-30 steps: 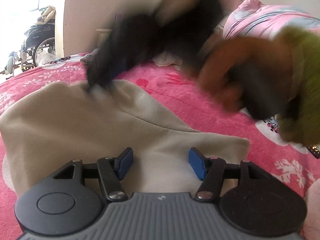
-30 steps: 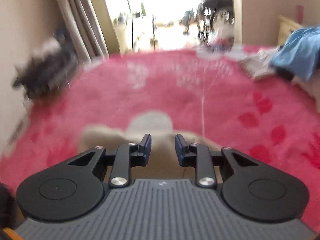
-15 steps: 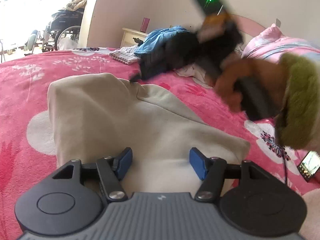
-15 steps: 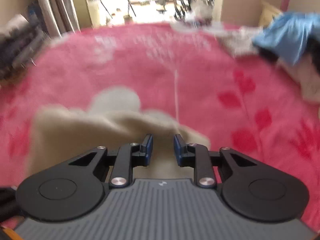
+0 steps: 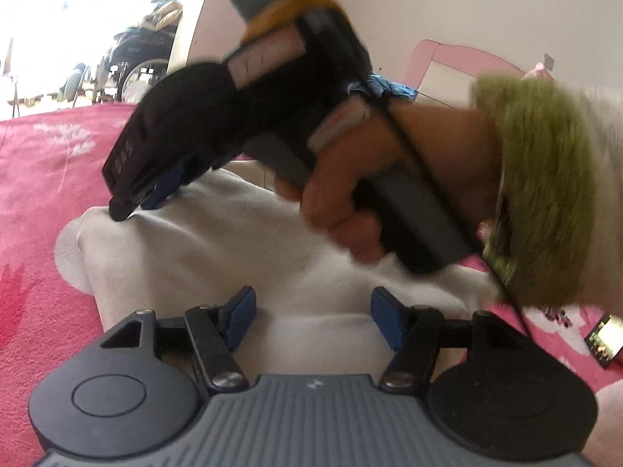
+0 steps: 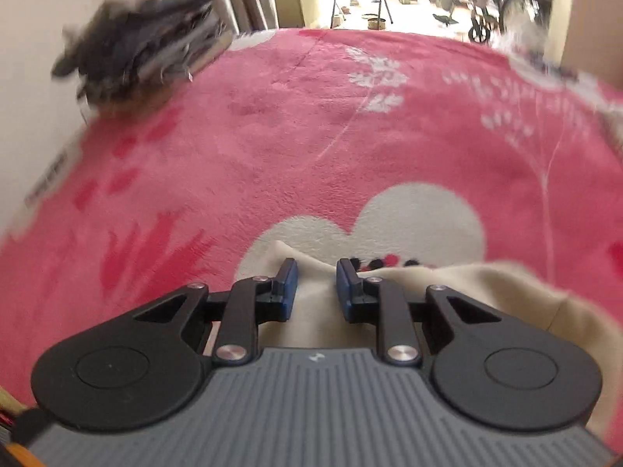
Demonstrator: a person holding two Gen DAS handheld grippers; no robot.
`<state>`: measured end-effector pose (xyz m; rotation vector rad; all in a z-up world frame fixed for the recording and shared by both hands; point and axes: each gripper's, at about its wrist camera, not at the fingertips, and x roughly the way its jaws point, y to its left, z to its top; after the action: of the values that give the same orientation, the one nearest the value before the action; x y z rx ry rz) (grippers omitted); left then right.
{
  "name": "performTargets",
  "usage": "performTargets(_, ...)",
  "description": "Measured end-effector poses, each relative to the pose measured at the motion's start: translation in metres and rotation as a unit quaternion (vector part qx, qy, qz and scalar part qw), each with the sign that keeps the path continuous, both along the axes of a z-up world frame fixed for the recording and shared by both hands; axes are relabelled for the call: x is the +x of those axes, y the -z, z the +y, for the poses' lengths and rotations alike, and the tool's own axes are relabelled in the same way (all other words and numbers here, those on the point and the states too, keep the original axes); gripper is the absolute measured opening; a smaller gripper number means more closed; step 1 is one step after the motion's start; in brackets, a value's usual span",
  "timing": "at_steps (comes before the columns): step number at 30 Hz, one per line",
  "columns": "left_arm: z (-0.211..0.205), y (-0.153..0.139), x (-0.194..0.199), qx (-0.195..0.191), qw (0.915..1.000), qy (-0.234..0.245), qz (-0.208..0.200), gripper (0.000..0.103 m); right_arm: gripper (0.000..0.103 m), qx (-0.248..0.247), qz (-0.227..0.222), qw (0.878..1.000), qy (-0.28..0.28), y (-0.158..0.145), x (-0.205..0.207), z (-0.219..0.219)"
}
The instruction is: Fold clothes
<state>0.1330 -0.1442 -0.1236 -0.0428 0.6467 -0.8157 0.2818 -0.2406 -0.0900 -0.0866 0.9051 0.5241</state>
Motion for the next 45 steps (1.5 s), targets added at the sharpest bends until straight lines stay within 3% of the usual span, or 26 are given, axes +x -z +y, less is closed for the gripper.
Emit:
performTargets(3, 0.001, 0.000, -0.004, -0.002, 1.0000, -0.001, -0.007, 0.066, 0.019, -0.002, -0.006, 1.000, 0.005, -0.030, -0.001, -0.005)
performTargets(7, -0.001, 0.001, -0.005, -0.001, 0.9999, -0.001, -0.011, 0.066, 0.019, 0.048, -0.017, 0.998, -0.042, -0.057, -0.015, -0.001)
performTargets(15, -0.001, -0.001, -0.002, 0.004, 1.0000, 0.002, -0.008, 0.066, 0.016, -0.003, -0.004, 0.999, -0.034, -0.002, -0.021, 0.008)
performTargets(21, 0.020, -0.020, -0.017, -0.005, 0.9999, 0.011, -0.002, 0.066, 0.018, 0.043, -0.005, 0.998, 0.036, -0.055, -0.055, -0.030)
performTargets(23, 0.026, -0.021, -0.025, -0.004, 0.9998, 0.019, 0.001, 0.067, 0.018, 0.045, 0.005, 0.998, 0.049, -0.058, -0.073, -0.041)
performTargets(25, 0.023, -0.019, -0.030, 0.011, 0.9997, 0.023, -0.003, 0.067, 0.017, -0.003, 0.032, 0.997, 0.066, -0.032, -0.086, -0.046)
performTargets(27, 0.018, -0.018, -0.031, 0.026, 0.9993, 0.027, -0.005, 0.067, 0.016, -0.058, 0.047, 0.994, 0.077, 0.017, -0.098, -0.049)
performTargets(28, 0.023, -0.022, -0.033, 0.024, 0.9993, 0.029, -0.006, 0.066, 0.016, -0.038, 0.025, 0.996, 0.080, 0.024, -0.104, -0.054)
performTargets(30, 0.032, -0.030, -0.037, 0.023, 0.9991, 0.035, -0.010, 0.066, 0.015, 0.008, 0.041, 0.993, 0.114, 0.016, -0.102, -0.067)
performTargets(32, 0.049, -0.037, -0.047, 0.027, 0.9988, 0.040, -0.014, 0.066, 0.016, 0.009, 0.039, 0.991, 0.126, 0.002, -0.105, -0.070)
performTargets(33, 0.061, -0.040, -0.052, 0.026, 0.9989, 0.039, -0.006, 0.066, 0.018, -0.004, 0.022, 0.992, 0.128, -0.011, -0.113, -0.069)
performTargets(36, 0.093, -0.042, -0.061, 0.023, 0.9988, 0.026, 0.035, 0.066, 0.019, 0.034, -0.011, 0.992, 0.118, -0.047, -0.139, -0.068)
performTargets(39, 0.116, -0.034, -0.065, 0.028, 0.9968, 0.003, 0.075, 0.066, 0.019, 0.059, -0.028, 0.996, 0.058, -0.070, -0.173, -0.044)
performTargets(41, 0.127, -0.026, -0.065, 0.031, 0.9944, -0.013, 0.100, 0.065, 0.016, 0.029, -0.019, 0.999, 0.016, -0.059, -0.184, -0.022)
performTargets(43, 0.131, -0.023, -0.064, 0.029, 0.9923, -0.023, 0.119, 0.065, 0.016, -0.053, -0.006, 0.999, -0.008, -0.023, -0.185, 0.000)
performTargets(45, 0.129, -0.021, -0.054, 0.018, 0.9904, -0.030, 0.134, 0.065, 0.015, -0.051, -0.023, 0.998, -0.012, 0.005, -0.186, 0.000)
